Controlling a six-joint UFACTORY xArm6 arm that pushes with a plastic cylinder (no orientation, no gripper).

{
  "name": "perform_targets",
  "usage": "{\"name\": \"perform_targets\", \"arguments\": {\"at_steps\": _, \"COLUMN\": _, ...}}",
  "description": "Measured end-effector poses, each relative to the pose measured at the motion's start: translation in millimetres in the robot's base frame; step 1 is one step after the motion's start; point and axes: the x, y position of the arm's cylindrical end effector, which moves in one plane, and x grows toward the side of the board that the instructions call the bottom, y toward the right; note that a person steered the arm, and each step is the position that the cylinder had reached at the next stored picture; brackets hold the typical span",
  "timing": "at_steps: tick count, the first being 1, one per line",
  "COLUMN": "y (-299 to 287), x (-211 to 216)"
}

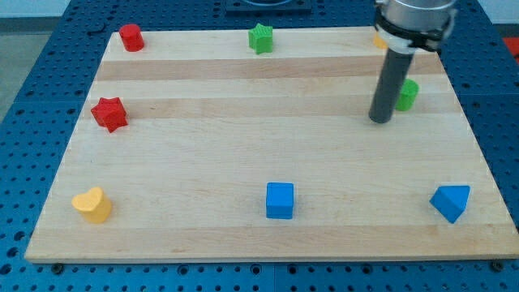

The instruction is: Move the green circle towards the center

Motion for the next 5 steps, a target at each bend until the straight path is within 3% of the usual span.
{"name": "perform_targets", "arguments": {"at_steps": 1, "y": 25, "x": 9}}
{"name": "perform_targets", "arguments": {"at_steps": 3, "y": 95, "x": -48}}
{"name": "perform_targets", "arguments": {"at_steps": 4, "y": 93, "x": -67}}
{"name": "perform_targets", "arguments": {"at_steps": 5, "y": 46, "x": -59}}
